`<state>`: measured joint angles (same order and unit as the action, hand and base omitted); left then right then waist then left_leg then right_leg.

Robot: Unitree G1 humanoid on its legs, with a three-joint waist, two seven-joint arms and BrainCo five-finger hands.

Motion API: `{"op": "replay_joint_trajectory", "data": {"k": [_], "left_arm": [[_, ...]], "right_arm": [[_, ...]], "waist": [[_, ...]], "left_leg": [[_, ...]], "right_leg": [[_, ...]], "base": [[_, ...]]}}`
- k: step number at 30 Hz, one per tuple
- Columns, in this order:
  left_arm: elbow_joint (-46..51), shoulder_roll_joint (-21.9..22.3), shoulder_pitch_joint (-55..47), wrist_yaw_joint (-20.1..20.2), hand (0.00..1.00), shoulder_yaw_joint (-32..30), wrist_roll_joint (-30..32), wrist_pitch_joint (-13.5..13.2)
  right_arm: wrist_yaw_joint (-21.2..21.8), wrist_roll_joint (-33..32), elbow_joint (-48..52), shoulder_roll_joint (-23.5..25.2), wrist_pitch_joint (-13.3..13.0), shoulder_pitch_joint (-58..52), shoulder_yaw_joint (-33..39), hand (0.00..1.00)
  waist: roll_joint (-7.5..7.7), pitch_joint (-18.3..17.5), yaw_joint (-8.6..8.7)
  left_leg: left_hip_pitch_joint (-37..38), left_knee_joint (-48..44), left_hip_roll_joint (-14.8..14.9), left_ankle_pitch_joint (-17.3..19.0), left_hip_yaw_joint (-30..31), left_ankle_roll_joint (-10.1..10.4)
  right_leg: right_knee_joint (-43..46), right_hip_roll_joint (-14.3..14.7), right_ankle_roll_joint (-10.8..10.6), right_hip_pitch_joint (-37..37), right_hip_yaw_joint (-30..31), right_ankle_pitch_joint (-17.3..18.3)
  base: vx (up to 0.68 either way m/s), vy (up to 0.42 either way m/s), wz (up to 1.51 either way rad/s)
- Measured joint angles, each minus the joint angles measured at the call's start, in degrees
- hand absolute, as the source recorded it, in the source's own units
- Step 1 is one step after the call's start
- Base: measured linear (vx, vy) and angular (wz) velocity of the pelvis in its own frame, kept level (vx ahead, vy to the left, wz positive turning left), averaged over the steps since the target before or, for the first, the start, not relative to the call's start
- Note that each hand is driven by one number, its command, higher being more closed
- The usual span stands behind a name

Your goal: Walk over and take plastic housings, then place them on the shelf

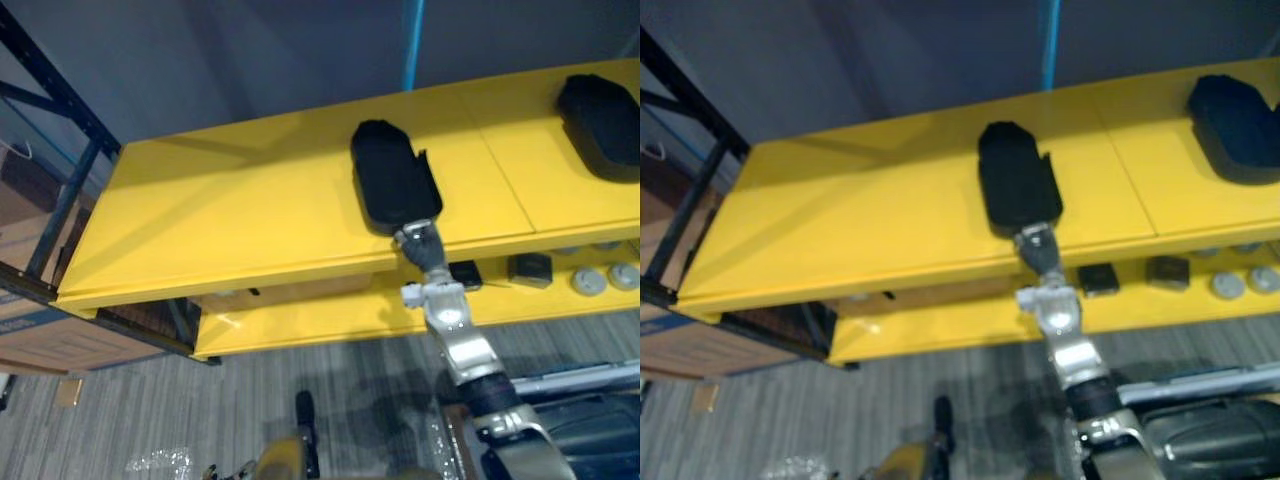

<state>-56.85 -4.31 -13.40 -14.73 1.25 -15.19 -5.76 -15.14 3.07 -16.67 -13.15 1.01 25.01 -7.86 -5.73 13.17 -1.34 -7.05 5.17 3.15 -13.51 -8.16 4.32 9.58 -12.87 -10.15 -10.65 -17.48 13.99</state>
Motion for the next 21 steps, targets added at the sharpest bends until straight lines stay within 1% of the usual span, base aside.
{"op": "replay_joint_trajectory", "data": {"k": [4,5,10,13,16,21], "left_arm": [[0.0,0.0,0.0,0.2,0.00,0.0,0.0,0.1],[0.0,0.0,0.0,0.2,0.00,0.0,0.0,0.1],[0.4,0.4,0.0,0.3,0.00,0.0,0.0,0.5],[0.6,0.4,0.0,0.7,0.00,0.0,0.0,0.6],[0.6,0.4,0.0,1.3,0.00,0.0,0.0,0.7],[0.7,0.5,0.0,1.6,0.00,0.0,0.0,0.7]], "right_arm": [[0.0,-0.1,-3.2,-0.5,-0.3,2.4,1.9,1.00],[0.0,-0.1,-4.1,-0.7,-0.7,2.8,2.2,1.00],[0.1,-0.1,-8.2,-1.4,-1.5,6.4,2.6,1.00],[0.2,-0.1,-9.4,-1.6,-1.9,7.8,2.6,1.00],[0.3,-0.3,-10.9,-1.8,-2.5,8.9,2.7,1.00],[1.5,-0.7,-12.5,-2.0,-2.5,10.6,2.8,1.00]], "waist": [[-0.09,0.1,-0.18],[-0.09,0.1,-0.17],[-0.74,0.4,-1.31],[-0.92,0.6,-1.60],[-1.06,0.7,-1.63],[-1.36,0.9,-1.74]], "left_leg": [[0.0,0.0,-0.4,-0.1,0.7,-0.1],[0.0,0.0,-0.6,-0.1,1.3,-0.2],[-0.1,0.0,-0.9,-0.1,1.7,-0.2],[-0.1,0.0,-1.2,-0.1,2.1,-0.2],[-0.1,0.0,-1.4,-0.1,2.5,-0.2],[-0.1,0.0,-1.6,-0.2,2.8,-0.2]], "right_leg": [[-0.2,-0.2,-0.1,-0.5,-0.9,0.0],[-0.3,-0.2,-0.1,-0.9,-1.4,0.1],[-0.2,-0.2,-0.2,-1.6,-2.3,0.2],[-0.2,-0.4,-0.3,-1.8,-2.7,0.2],[-0.3,-0.5,-0.3,-1.8,-2.9,0.2],[-0.2,-0.6,-0.5,-2.2,-3.3,0.3]], "base": [[0.00,0.006,0.09],[0.00,-0.003,0.22],[0.01,-0.002,0.09],[0.02,-0.006,0.05],[0.01,-0.003,0.02],[0.00,-0.004,0.04]]}}
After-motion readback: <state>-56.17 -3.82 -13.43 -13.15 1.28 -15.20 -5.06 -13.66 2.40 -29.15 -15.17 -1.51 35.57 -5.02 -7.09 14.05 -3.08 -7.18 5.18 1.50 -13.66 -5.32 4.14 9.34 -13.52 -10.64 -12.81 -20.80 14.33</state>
